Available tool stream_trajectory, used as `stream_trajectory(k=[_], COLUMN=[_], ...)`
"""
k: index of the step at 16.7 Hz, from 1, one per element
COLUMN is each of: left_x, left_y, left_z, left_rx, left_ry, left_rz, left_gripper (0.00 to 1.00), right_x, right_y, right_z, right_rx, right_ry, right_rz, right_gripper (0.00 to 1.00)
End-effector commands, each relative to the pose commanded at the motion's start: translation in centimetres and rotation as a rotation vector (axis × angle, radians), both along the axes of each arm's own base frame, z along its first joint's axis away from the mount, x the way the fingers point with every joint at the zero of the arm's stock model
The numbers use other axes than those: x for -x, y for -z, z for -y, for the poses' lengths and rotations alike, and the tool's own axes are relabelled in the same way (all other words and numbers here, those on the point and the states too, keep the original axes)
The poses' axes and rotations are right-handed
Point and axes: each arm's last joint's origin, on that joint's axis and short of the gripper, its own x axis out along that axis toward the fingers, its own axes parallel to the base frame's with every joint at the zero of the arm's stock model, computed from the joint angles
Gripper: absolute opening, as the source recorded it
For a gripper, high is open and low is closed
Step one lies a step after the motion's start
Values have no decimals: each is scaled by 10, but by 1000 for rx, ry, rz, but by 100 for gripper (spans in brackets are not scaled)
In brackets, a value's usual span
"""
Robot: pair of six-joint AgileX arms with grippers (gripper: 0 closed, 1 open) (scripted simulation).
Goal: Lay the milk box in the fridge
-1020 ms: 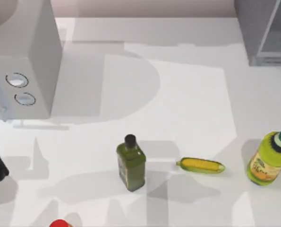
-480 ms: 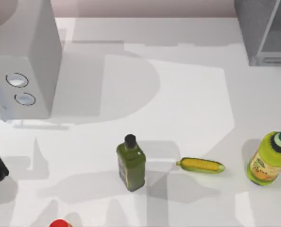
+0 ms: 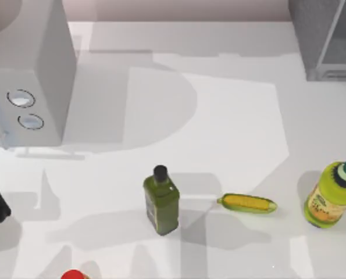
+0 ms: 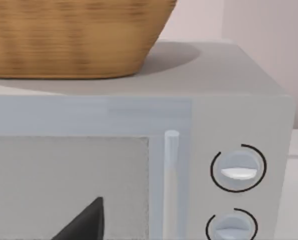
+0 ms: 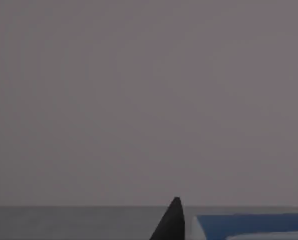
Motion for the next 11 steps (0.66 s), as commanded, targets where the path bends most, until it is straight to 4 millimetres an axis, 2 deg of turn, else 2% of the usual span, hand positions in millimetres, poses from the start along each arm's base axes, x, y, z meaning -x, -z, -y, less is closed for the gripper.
stream_trajectory(k=[5,11], left_x=[0,0], left_y=[0,0], left_z=[0,0], left_rx=[0,0], left_ry=[0,0], left_rz=[0,0], left_gripper=[100,100], right_x=[0,0], right_y=[0,0], right_z=[0,0], right_rx=[0,0], right_ry=[0,0], right_rz=[0,0], right_gripper=[98,100])
